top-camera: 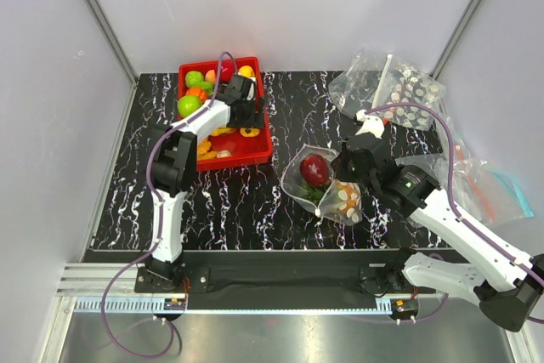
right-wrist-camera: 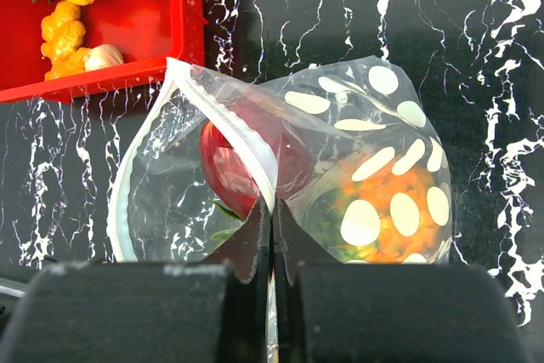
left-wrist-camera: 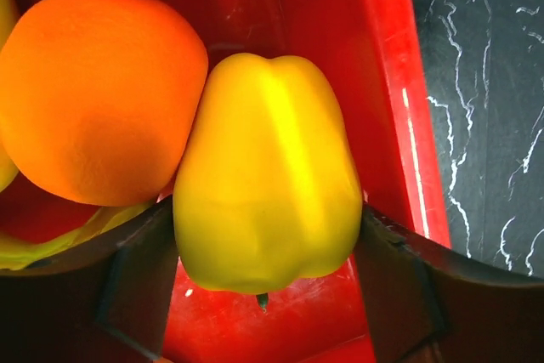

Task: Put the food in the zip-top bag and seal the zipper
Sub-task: Pick up the fake vegetable from the bin, then place the fake vegetable in the zipper food storage bag.

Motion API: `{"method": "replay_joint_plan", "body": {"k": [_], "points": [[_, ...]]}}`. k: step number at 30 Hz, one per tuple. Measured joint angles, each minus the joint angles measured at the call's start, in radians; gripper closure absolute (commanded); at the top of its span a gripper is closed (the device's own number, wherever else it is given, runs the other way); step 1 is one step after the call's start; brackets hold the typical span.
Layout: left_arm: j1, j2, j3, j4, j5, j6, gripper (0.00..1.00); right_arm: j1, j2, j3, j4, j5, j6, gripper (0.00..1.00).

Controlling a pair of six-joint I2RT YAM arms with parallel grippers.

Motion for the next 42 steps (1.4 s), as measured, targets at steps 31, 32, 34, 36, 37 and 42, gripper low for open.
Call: {"method": "replay_joint_plan", "body": {"k": [31,32,34,36,37,42], "points": [[-0.497,-0.963,-0.543,0.204,0.208,-0.135,0.41,0.0,-0.004,-0.002,-0.013,0.001,-0.005,1.0],[-0.509,-0.962,-0.544,0.201,0.206,-0.135,0.41,0.0,-0.004,-0.002,-0.013,0.001,-0.005,1.0],[-0.539,-0.952,-0.551,0.202,0.19,-0.135,0.42,0.0,-0.004,-0.002,-0.013,0.001,-0.005,1.0],[-0.564,-0.93,-0.56,0.198,0.18,-0.135,0.42,0.0,-0.006,-0.002,-0.014,0.002,-0.005,1.0],[-0.578,-0.91,-0.563,0.198,0.176,-0.134,0.42,0.0,-0.008,-0.002,-0.013,0.002,-0.005,1.0],[-0.636,-0.78,-0.563,0.181,0.136,-0.135,0.42,0.0,-0.037,-0.002,-0.013,0.011,0.0,1.0]]}}
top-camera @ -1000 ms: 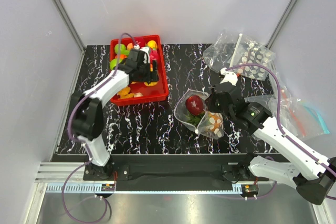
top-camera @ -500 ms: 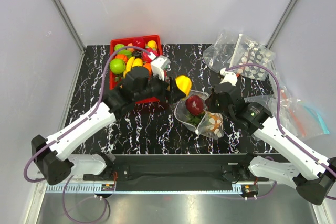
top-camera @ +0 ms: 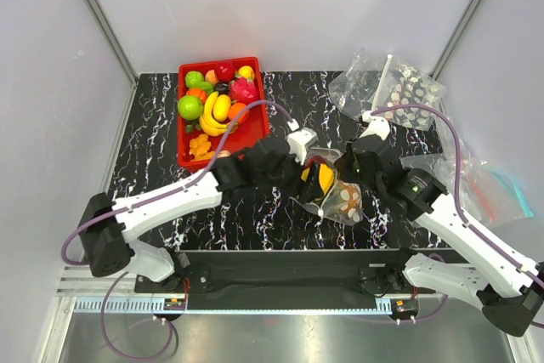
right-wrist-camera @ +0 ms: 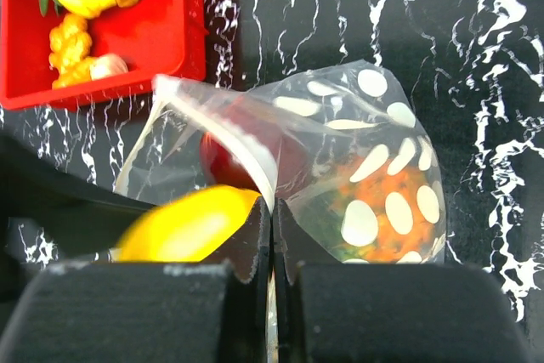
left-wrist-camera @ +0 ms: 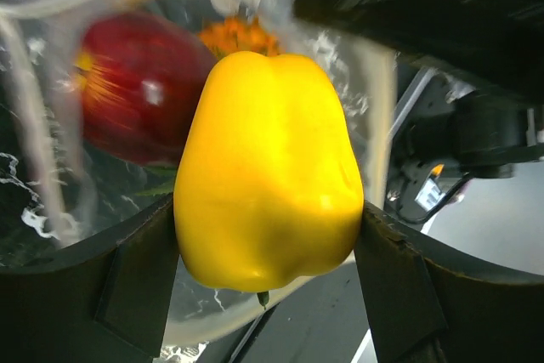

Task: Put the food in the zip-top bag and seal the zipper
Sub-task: Place the fake vegetable in the zipper food storage bag.

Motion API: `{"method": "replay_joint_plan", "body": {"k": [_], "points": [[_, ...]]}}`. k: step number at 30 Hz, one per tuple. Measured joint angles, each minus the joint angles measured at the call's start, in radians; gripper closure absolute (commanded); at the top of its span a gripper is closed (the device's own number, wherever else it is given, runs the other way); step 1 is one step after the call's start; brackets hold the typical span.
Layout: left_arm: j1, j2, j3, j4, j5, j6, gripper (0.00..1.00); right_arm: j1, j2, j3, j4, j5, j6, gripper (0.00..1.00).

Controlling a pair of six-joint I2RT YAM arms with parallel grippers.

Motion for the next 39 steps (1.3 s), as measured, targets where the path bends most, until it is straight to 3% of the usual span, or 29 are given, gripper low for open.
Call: {"method": "replay_joint_plan", "body": {"k": [9,12,13,16,28,35,39], "points": [[-0.034,0.109,0.039,-0.077,0.031,0.024,0.38,0.0,-0.036,-0.002,-0.015,0.042,0.004,1.0],[-0.056,0.132,0.078,-0.102,0.101,0.047,0.19,0.0,-0.037,-0.009,-0.015,0.044,0.005,1.0],[-0.062,0.134,0.085,-0.108,0.118,0.055,0.07,0.0,-0.037,-0.011,-0.016,0.045,0.005,1.0],[-0.073,0.133,0.089,-0.114,0.13,0.066,0.01,0.0,-0.038,-0.017,-0.015,0.045,0.007,1.0],[-0.05,0.003,0.116,-0.208,-0.03,0.071,0.02,0.0,-0.058,-0.034,-0.016,0.059,0.019,1.0],[0.062,-0.15,0.092,-0.24,-0.124,0.062,0.11,0.0,-0.072,-0.034,-0.019,0.06,0.019,1.0],[0.095,-0.128,0.077,-0.262,-0.151,0.055,0.19,0.0,-0.072,-0.034,-0.023,0.06,0.02,1.0]]}}
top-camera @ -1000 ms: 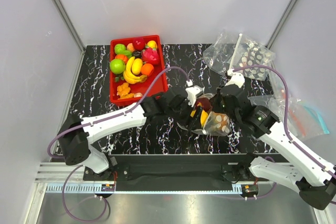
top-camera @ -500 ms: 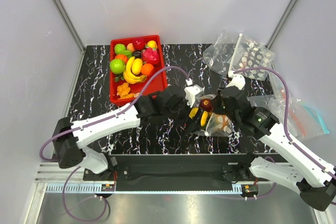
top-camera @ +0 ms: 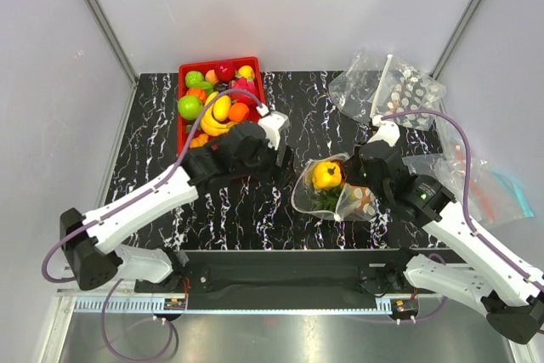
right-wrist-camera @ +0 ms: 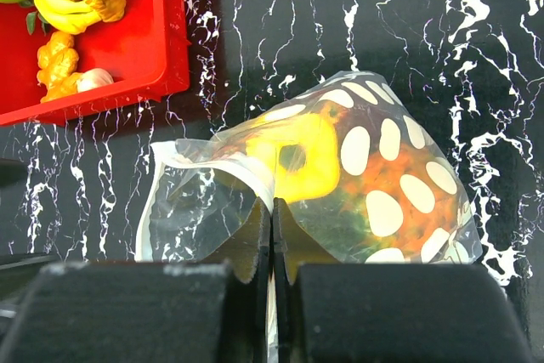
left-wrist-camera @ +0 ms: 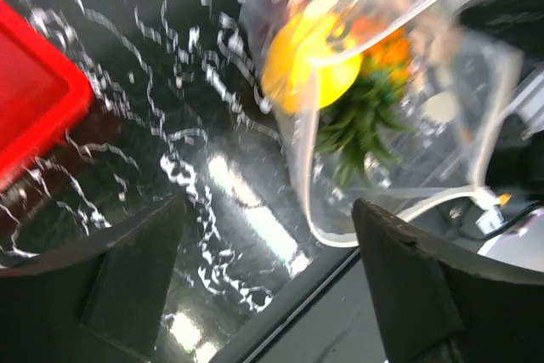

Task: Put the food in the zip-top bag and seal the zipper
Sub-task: Place the fake vegetable in the zipper food storage bag, then zip the zipper food storage bag at the center of the board.

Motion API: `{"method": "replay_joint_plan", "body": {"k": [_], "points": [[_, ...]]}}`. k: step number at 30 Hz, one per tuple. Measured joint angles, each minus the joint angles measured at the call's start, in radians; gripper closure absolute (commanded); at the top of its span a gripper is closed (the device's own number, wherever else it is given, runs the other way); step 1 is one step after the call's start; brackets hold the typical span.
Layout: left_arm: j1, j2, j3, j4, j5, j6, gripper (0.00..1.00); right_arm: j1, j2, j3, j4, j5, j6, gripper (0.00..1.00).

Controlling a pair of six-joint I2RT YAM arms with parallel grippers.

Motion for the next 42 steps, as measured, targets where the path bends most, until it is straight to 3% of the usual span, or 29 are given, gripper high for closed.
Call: {"method": "replay_joint_plan", "body": {"k": [10,14,15,17,18,19,25,33,39,41,42], "points": [[-0.001,0.116,-0.096,0.03,0.121,-0.033,0.28,0.0,0.003,0.0,0.0,0.0,0.013,1.0],[-0.001,0.127,-0.097,0.08,0.169,-0.049,0.46,0.0,0.003,-0.003,0.0,-0.001,0.018,1.0],[-0.001,0.134,-0.098,0.099,0.184,-0.052,0.6,0.0,0.003,-0.004,0.0,-0.001,0.018,1.0],[-0.001,0.15,-0.104,0.142,0.217,-0.07,0.78,0.0,0.01,-0.005,0.0,-0.001,0.021,1.0],[-0.001,0.159,-0.105,0.159,0.231,-0.072,0.96,0.0,0.017,-0.005,0.0,-0.001,0.023,1.0],[-0.001,0.169,-0.105,0.172,0.24,-0.076,1.0,0.0,0.028,-0.004,-0.001,-0.001,0.024,1.0],[0.019,0.187,-0.088,0.17,0.264,-0.082,1.0,0.0,0.137,0.011,-0.011,-0.031,0.026,1.0],[0.157,0.163,0.092,0.084,0.318,-0.073,1.0,0.045,0.209,0.104,-0.007,-0.1,0.029,1.0],[0.167,0.166,0.155,0.092,0.393,-0.07,1.0,0.087,0.236,0.156,-0.002,-0.125,0.029,1.0],[0.168,0.166,0.14,0.104,0.417,-0.072,1.0,0.088,0.24,0.156,-0.002,-0.138,0.029,0.94],[0.17,0.167,0.132,0.108,0.427,-0.074,1.0,0.088,0.242,0.156,-0.001,-0.152,0.029,0.86]]}}
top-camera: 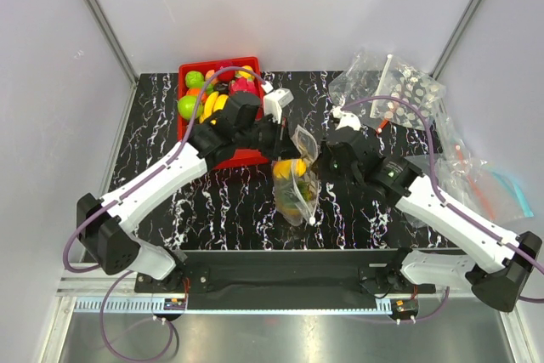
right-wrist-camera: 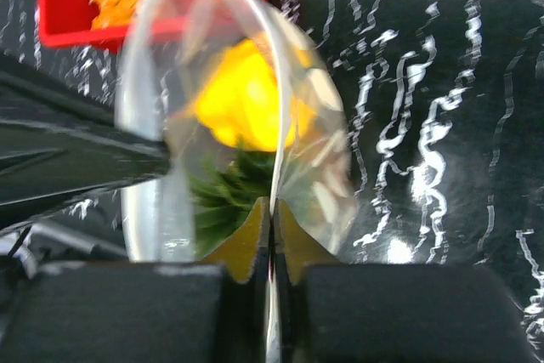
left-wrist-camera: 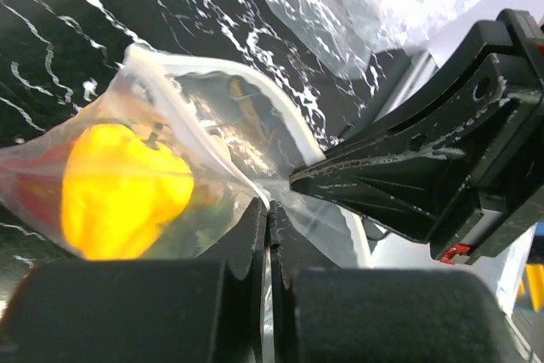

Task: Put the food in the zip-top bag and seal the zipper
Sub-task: Zip the zipper food storage bag at the center of the board.

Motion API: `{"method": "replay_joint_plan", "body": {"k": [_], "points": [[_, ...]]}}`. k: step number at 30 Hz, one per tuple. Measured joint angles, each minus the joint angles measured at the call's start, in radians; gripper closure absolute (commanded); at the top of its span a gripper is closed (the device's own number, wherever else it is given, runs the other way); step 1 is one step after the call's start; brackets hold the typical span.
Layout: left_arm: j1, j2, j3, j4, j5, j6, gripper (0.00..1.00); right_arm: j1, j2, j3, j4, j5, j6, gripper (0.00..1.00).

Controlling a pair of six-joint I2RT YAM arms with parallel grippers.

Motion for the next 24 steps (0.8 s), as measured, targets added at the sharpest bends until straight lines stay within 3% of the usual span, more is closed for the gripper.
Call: {"method": "replay_joint_plan", "body": {"k": [5,6,7,10,14,18,24], "points": [[0.013,0.024,-0.028,0.019,0.037,-0.011,1.0,0.002,0.002,-0.018,0.031,-0.097,-0.011,0.68],[0.017,0.027,-0.032,0.025,0.039,-0.013,1.0,0.002,0.001,-0.024,0.036,-0.113,-0.01,0.59],[0.022,0.029,-0.035,0.028,0.042,-0.016,1.0,0.002,-0.002,-0.032,0.042,-0.126,-0.008,0.43],[0.033,0.031,-0.036,0.042,0.042,-0.019,1.0,0.002,-0.022,-0.05,0.045,-0.164,-0.01,0.29],[0.042,0.031,-0.036,0.054,0.042,-0.027,1.0,0.003,-0.056,-0.057,0.044,-0.203,-0.006,0.18],[0.042,0.031,-0.037,0.065,0.046,-0.037,1.0,0.022,-0.056,-0.058,0.042,-0.212,0.004,0.14],[0.042,0.031,-0.038,0.076,0.049,-0.053,1.0,0.093,0.007,-0.02,0.001,-0.161,0.005,0.16]]}}
